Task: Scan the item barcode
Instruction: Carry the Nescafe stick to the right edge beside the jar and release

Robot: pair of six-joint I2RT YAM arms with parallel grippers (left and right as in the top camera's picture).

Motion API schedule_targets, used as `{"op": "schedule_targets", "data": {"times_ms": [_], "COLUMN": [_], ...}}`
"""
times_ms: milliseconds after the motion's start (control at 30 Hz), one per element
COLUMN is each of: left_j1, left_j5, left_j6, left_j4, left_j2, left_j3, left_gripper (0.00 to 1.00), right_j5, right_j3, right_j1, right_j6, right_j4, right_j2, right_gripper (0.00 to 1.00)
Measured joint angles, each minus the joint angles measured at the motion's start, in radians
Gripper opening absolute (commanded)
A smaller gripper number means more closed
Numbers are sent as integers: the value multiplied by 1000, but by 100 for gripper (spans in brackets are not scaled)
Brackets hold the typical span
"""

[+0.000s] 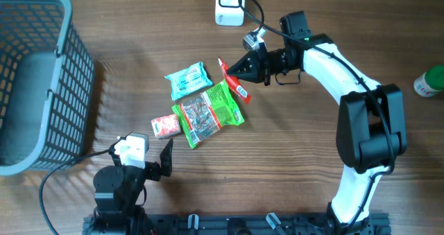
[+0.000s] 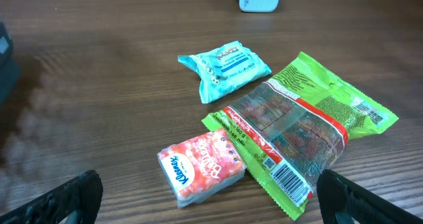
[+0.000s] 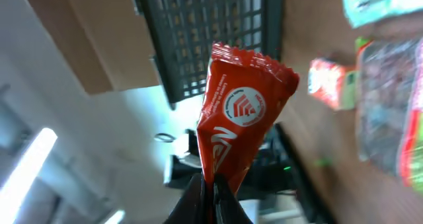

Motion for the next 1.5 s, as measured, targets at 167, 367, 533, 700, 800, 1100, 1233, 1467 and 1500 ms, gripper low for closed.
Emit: {"op": "schedule_targets", "data": {"times_ms": [167,367,533,700,800,1100,1233,1467,1500], "left_j1": [0,0,0,0,0,0,0,0,0], "left_j5": [0,0,0,0,0,0,0,0,0], "left_j6": [0,0,0,0,0,0,0,0,0], "left_j4": [0,0,0,0,0,0,0,0,0], "left_j2": [0,0,0,0,0,0,1,2,2], "left_j3": [0,0,0,0,0,0,0,0,0], "left_gripper": [100,100,100,100,100,100,100,100,100], "right_j5": [105,400,505,670,1028,1820,1954,2007,2007], "right_j3": [0,0,0,2,2,5,29,673,711], "right_j1": [7,120,171,229,274,312,311,257,245], "right_j6": [113,213,225,273,214,-169,-463,-644,-631], "right_j4": [19,103,105,31,-5,561,1075,1012,1011], "right_j2": [0,-141,-298,-330,-330,-254,-27,543,561], "right_gripper": [4,5,4,5,5,5,5,5,5]}}
